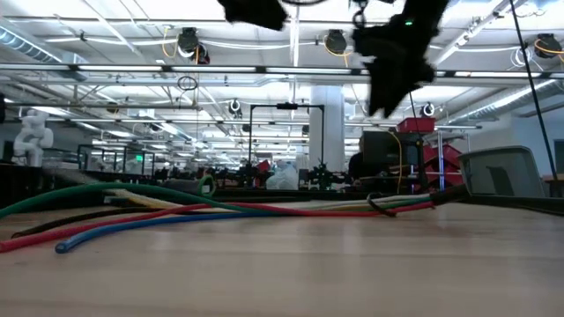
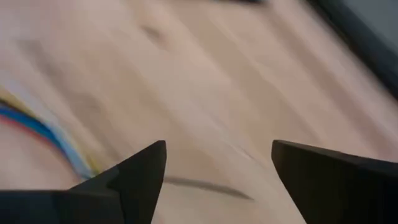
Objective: Ziptie cables
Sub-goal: Wrap the cable wires with a black zip tie
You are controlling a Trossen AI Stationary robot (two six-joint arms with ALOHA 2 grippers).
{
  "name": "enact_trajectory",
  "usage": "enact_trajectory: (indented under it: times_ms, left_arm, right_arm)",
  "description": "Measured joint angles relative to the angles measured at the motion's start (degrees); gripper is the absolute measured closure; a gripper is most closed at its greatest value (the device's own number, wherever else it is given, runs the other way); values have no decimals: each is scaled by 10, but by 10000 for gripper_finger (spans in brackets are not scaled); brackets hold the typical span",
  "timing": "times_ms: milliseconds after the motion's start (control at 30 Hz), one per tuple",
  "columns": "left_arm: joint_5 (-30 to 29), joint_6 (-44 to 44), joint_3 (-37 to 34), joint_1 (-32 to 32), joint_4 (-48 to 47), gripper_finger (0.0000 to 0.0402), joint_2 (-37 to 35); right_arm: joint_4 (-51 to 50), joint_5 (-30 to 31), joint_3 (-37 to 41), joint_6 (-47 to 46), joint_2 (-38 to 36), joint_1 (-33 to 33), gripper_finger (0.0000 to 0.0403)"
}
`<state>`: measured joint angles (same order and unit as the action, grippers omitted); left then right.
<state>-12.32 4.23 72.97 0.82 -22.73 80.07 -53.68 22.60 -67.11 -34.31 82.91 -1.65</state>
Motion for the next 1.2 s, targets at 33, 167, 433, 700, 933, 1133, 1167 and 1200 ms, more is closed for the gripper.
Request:
enact_trajectory:
  times_ms: [33,167,433,700,933,1133,1167,1200]
  left_arm:
    - [29,-15,-35,-5,75,206,6]
    - [100,-141,-140,-21,298,206,74]
    - [177,-349,-109,-17,358,206,226]
    - [196,-395,-91,-19,353,206,251]
    - [177,-394,-91,-25,333,206,252]
    - [162,-379,-91,-24,329,206,252]
    - [162,-379,-91,-24,329,206,252]
    - [161,-379,-91,-24,329,206,252]
  right_arm:
    - [-38,14,1,-15,-17,0,125]
    - [-72,11,51,-92,-114,6,145]
    - [242,-109,337,-351,-301,57,165]
    - [633,-72,532,-564,-277,121,165]
    - [624,90,527,-701,-235,196,165]
    - [638,118,524,-835,-155,216,165]
    - [643,119,520,-847,-141,219,165]
    - [647,121,516,-852,-129,220,165]
